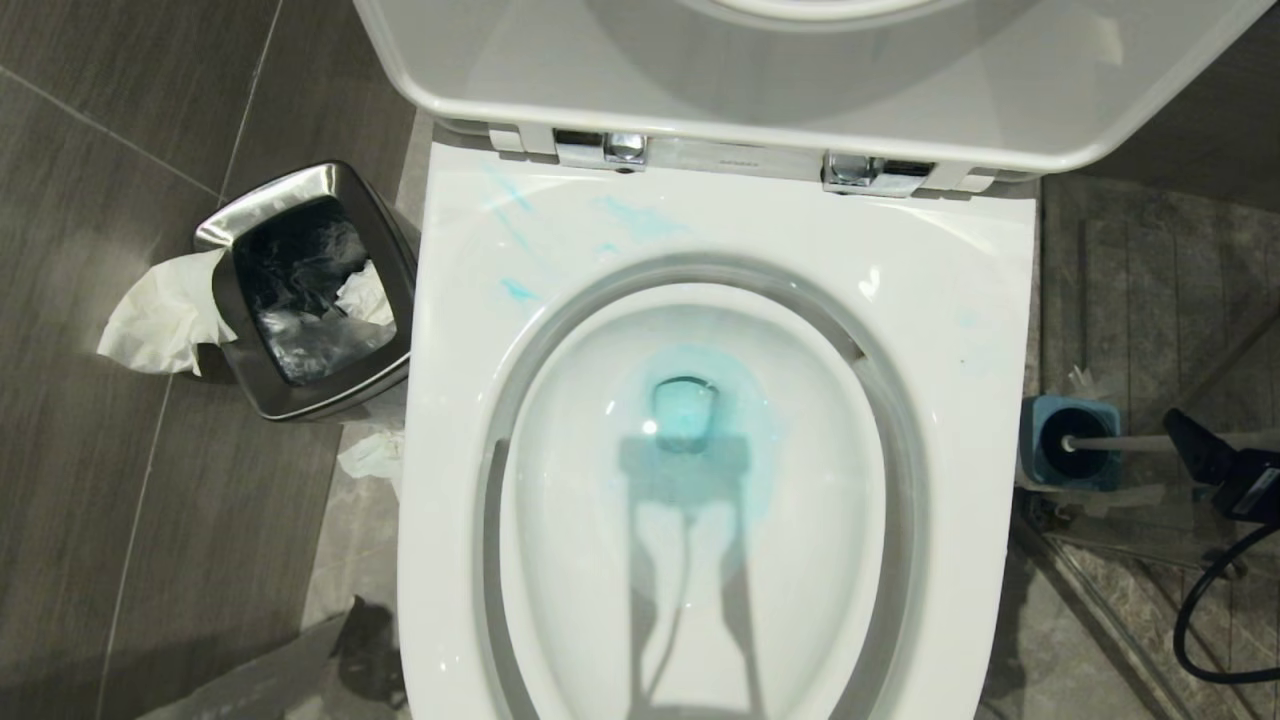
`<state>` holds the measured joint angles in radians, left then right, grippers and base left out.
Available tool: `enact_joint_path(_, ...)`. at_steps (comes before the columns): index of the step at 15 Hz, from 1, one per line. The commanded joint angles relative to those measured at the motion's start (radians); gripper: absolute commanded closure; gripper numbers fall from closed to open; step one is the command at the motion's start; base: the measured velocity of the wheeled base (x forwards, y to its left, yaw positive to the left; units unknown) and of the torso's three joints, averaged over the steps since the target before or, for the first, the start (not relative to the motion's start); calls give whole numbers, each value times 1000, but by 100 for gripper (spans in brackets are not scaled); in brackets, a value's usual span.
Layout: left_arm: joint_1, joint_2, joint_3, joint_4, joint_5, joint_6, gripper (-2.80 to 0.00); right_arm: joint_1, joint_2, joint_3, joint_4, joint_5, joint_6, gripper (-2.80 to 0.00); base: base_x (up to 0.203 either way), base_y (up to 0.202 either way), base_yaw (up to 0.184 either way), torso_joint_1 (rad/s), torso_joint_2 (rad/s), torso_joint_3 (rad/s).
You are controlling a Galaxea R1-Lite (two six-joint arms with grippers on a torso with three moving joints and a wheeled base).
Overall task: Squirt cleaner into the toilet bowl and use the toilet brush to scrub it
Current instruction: Scrub the toilet bowl
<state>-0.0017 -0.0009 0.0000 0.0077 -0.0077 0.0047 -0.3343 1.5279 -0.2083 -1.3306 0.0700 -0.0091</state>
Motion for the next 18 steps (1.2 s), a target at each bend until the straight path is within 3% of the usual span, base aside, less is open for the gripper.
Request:
enact_joint_path(1,0,1,2,0,0,0,0,0,10,-11,-9,1,-3,-280,0,0,0,0,0,0)
enact_joint_path(2,0,1,2,0,0,0,0,0,14,-23,-9,1,-2,-280,0,0,0,0,0,0)
enact_joint_path(3,0,1,2,0,0,0,0,0,15,-33,-9,1,-3,0,0,0,0,0,0,0)
enact_joint_path(8,0,1,2,0,0,0,0,10,8,-30,-50,16,-11,0,0,0,0,0,0,0)
enact_joint_path(13,0,1,2,0,0,0,0,15,-6,31,-145,105,-158,0,0,0,0,0,0,0)
enact_joint_path(18,0,1,2,0,0,0,0,15,-24,66,-150,116,-160,0,0,0,0,0,0,0)
